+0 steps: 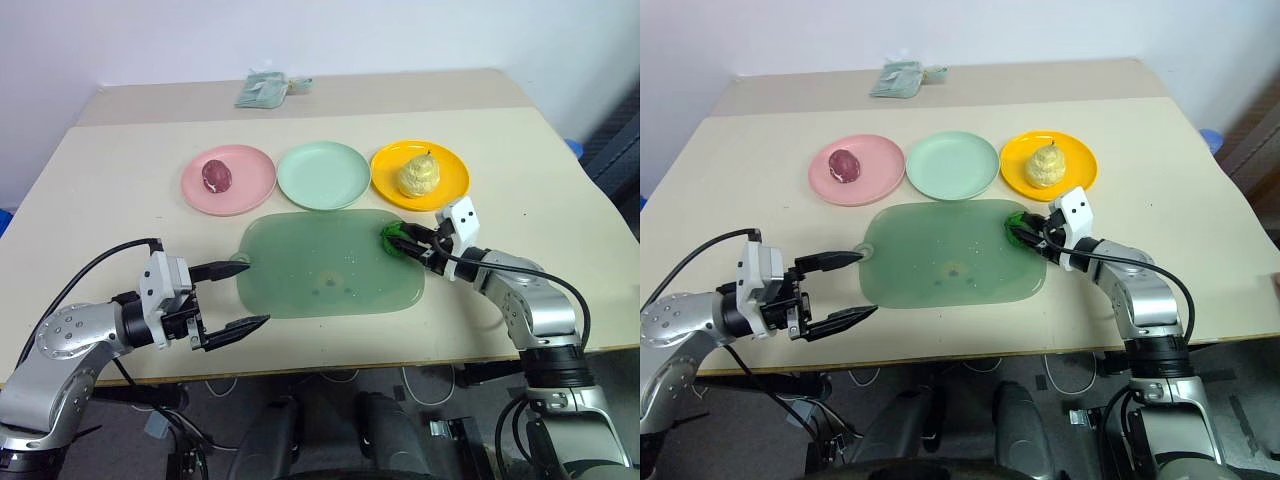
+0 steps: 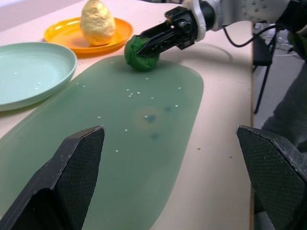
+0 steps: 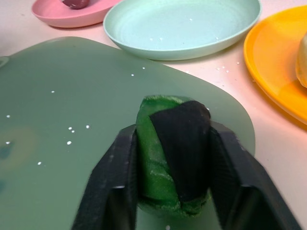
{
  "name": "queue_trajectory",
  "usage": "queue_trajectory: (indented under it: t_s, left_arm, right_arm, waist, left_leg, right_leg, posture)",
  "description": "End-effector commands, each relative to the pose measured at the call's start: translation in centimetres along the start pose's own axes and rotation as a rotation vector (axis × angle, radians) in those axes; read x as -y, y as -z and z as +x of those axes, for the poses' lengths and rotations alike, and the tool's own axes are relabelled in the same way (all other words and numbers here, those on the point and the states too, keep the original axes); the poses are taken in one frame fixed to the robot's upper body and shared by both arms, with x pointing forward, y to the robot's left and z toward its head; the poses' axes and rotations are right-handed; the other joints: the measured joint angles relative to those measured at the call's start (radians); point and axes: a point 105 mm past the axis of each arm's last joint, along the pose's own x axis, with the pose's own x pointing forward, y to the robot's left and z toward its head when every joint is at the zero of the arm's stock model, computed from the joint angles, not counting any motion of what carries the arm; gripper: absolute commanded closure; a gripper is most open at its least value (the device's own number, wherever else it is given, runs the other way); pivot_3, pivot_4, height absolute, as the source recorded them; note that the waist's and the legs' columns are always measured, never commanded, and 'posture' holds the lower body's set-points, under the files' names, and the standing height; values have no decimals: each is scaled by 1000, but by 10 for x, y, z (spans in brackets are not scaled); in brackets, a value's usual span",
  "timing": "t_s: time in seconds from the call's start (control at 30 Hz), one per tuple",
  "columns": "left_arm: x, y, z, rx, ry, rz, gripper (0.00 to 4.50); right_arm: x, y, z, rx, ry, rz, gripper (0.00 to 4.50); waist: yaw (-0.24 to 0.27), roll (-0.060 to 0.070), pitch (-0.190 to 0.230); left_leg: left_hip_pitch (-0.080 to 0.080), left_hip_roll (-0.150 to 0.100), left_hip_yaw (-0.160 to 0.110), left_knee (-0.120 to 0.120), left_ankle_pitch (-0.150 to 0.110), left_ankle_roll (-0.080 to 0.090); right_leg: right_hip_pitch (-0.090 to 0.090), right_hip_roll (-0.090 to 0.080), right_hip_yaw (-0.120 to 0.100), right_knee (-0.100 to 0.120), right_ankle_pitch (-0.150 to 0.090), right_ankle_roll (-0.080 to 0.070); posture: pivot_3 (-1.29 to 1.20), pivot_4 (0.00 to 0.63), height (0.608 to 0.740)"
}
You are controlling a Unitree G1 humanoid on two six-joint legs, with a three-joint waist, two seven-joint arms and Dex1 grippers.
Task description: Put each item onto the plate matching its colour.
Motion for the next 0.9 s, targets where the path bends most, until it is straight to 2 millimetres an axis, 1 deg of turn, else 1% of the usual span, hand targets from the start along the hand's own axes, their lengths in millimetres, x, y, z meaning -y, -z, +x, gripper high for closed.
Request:
queue_trajectory:
  t_s: [0.03,0.1,0.23,0.3,0.37,0.57,0.7,0.73,0.9]
  left_arm:
    - [-5,-10,3,34,-74,20,0]
    - [-8,-11,4,47,-120,-6,0]
    - [-14,-12,8,71,-213,-55,0]
    - [-15,-14,10,96,-253,-91,0]
    - [-16,-16,12,113,-302,-121,0]
    - [-19,-21,12,136,-393,-148,0]
    - [-22,-22,9,146,-475,-166,0]
    - [-20,-23,10,148,-484,-165,0]
    - [-18,-26,10,147,-563,-156,0]
  right_arm:
    - [-2,-14,3,50,-7,-48,3251]
    - [-6,-23,6,78,-25,-70,3251]
    - [-16,-53,23,182,-39,-113,3251]
    - [-19,-65,34,217,-39,-138,3251]
    - [-20,-74,51,246,-26,-164,3251]
    - [-12,-85,90,278,9,-200,3251]
    - [-13,-92,118,273,30,-225,3251]
    - [-13,-92,124,264,47,-223,3251]
    - [-12,-88,138,225,103,-228,3251]
  waist:
    - [0,0,0]
    - [0,0,0]
    - [-7,0,0]
    - [-6,0,0]
    - [-4,-1,-1]
    - [-1,-2,-1]
    - [-7,-1,-1]
    - [-8,-1,-1]
    - [-7,-1,-1]
  left_leg:
    - [0,0,0,0,0,0]
    - [0,0,0,0,0,0]
    - [0,0,0,0,0,0]
    - [0,0,0,0,0,-1]
    - [0,0,0,0,0,-1]
    - [0,0,0,0,1,-1]
    - [0,0,0,0,1,-2]
    - [0,1,0,-1,1,-2]
    - [0,1,0,-2,2,-3]
  right_leg:
    - [0,0,0,0,0,0]
    - [0,0,0,0,0,0]
    - [0,0,0,0,0,0]
    - [-1,1,0,1,0,0]
    - [-1,2,0,1,0,0]
    - [0,3,0,1,1,0]
    - [-1,4,0,1,1,-1]
    - [-1,4,0,1,1,-1]
    - [-1,5,0,1,1,-2]
  posture:
    - [0,150,740]
    - [0,150,740]
    - [0,150,740]
    - [0,150,740]
    - [0,150,740]
    - [0,150,740]
    - [0,150,740]
    - [0,150,740]
    - [0,150,740]
